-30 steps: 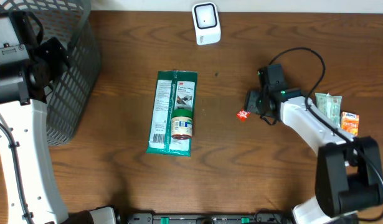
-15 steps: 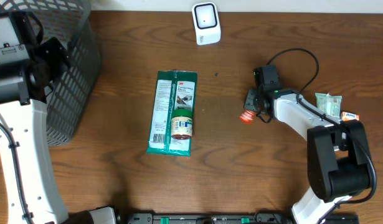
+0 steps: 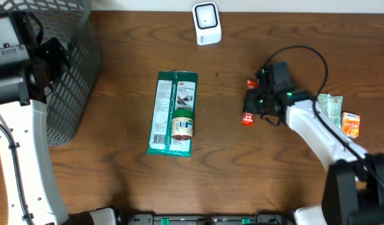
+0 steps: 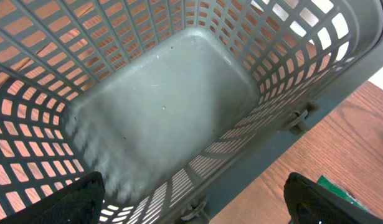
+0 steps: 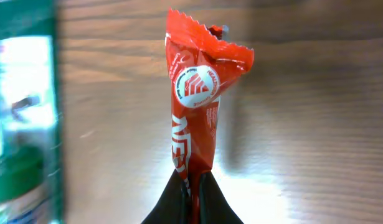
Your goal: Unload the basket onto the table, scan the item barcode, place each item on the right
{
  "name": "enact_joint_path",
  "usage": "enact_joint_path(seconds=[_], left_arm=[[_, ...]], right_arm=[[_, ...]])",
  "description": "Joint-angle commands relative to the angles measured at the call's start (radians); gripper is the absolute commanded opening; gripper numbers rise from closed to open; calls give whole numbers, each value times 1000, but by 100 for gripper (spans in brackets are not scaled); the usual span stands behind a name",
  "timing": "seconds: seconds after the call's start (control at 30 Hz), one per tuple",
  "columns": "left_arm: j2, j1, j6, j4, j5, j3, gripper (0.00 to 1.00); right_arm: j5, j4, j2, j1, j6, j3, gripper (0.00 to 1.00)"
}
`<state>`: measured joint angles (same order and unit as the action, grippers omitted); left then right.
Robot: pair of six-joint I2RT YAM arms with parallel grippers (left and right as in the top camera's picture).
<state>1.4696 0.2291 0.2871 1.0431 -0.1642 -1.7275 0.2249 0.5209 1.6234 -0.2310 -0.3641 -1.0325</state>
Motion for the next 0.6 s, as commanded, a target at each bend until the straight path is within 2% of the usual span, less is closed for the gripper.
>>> enact_joint_path(seconds=[0.0, 0.1, 0.37, 0.57], left_arm=[[0, 5, -10, 1, -13, -6, 92], [0, 5, -10, 0, -13, -6, 92], [0, 5, -10, 1, -13, -6, 92], [0, 5, -10, 1, -13, -6, 92]], right_arm=[[212, 14, 0, 0, 72, 2, 1], [280, 14, 16, -16, 92, 12, 1], [277, 4, 121, -110, 119, 16, 1], [270, 14, 212, -121, 119, 16, 1]])
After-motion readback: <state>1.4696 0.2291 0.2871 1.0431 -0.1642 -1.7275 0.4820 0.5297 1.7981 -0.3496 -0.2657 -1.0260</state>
